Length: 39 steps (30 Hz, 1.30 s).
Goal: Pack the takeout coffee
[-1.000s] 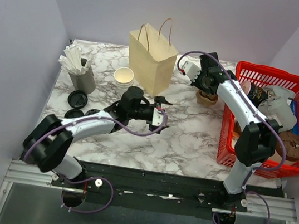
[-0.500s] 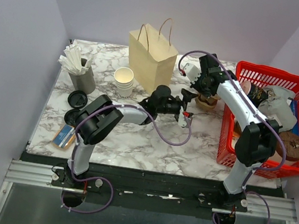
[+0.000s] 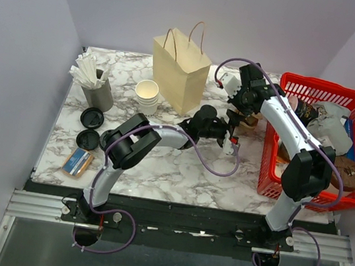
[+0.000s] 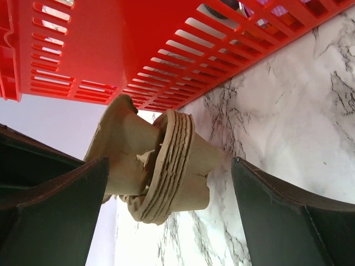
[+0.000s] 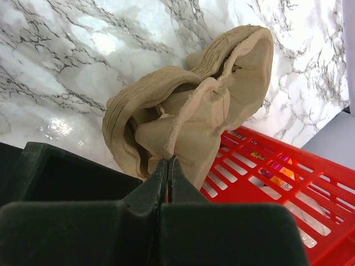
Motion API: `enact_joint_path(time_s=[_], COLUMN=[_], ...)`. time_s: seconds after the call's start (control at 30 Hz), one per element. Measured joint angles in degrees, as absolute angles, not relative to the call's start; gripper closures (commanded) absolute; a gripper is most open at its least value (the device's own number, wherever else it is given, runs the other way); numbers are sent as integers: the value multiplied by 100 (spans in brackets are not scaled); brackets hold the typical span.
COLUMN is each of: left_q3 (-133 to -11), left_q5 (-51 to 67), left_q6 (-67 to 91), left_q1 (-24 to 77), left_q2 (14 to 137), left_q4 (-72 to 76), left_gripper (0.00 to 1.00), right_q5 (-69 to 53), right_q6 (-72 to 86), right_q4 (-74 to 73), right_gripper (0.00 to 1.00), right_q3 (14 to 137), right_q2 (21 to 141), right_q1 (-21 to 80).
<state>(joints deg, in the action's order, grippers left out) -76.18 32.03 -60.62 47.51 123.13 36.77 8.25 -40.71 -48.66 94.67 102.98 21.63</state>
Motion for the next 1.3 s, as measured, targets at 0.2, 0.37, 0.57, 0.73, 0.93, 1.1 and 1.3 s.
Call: enact_joint_path(time_s=[0.2,0.37,0.57,0.73,0.93,1.1,1.3], left_q3=[-7618,-7653,-8049,-8143,-8278,-8326,-8377], left_q5=[3026,2917,2724,2685,2670,2657,2657], left_q6=[-6283,-6361,-6431,-6490,-6488,-6471,-6407], left_q1=[4764,4772,4797,4816,4825,4829,4866], left_q2=[12339,12497,12903,12943,13058,13187,13196], left_q4=[3293,3122,2923,2832,2770,2801,2801], left_gripper=[2,2,2,2,2,1,2], right_q5=[825,825,862,1026,1160,1151,943], right_q6=[-4051,-4053,-4077,-4160,-4215,-4187,-4040], right_q4=[-4899,-4950,-4991,-5068,-5111,-5218,-5489], right_gripper=[99,99,99,99,99,99,99], right_q3=[9470,9531,9662,9948,10521,10558,10770], right_q2=[10298,10298,10300,10318,10315,10294,10296], right_q1=[2163,2163,2163,2163,2163,2163,2156])
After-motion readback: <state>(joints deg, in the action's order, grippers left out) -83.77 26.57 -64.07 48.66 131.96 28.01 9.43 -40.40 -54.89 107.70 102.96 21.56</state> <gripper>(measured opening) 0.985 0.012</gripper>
